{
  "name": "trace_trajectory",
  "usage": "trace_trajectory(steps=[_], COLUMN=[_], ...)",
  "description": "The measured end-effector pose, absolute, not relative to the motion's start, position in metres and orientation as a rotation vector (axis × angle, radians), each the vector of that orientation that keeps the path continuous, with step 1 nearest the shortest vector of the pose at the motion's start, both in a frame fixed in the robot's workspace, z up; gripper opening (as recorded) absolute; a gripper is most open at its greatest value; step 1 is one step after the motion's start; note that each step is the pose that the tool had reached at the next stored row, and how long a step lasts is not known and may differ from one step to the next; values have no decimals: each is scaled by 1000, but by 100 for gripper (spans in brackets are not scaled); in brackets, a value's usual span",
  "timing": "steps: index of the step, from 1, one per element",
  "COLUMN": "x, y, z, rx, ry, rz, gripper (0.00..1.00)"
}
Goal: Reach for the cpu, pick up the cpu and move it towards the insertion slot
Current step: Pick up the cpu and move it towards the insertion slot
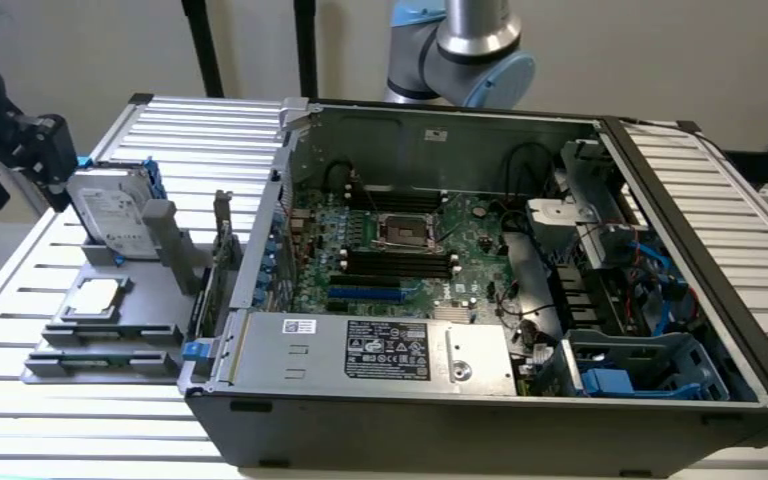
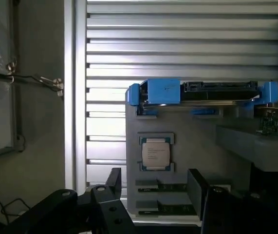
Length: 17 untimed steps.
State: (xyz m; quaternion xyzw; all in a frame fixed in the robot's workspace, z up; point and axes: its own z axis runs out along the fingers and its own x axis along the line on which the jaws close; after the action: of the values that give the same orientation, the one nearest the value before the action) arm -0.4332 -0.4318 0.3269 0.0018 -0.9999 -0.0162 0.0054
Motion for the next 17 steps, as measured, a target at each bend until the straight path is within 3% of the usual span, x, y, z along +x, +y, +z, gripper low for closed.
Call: trace_trajectory(steps=[17], x=[-427], y=[-439], z=[296], rx=[2], ry=[-3131], rz=[-51], gripper=[65])
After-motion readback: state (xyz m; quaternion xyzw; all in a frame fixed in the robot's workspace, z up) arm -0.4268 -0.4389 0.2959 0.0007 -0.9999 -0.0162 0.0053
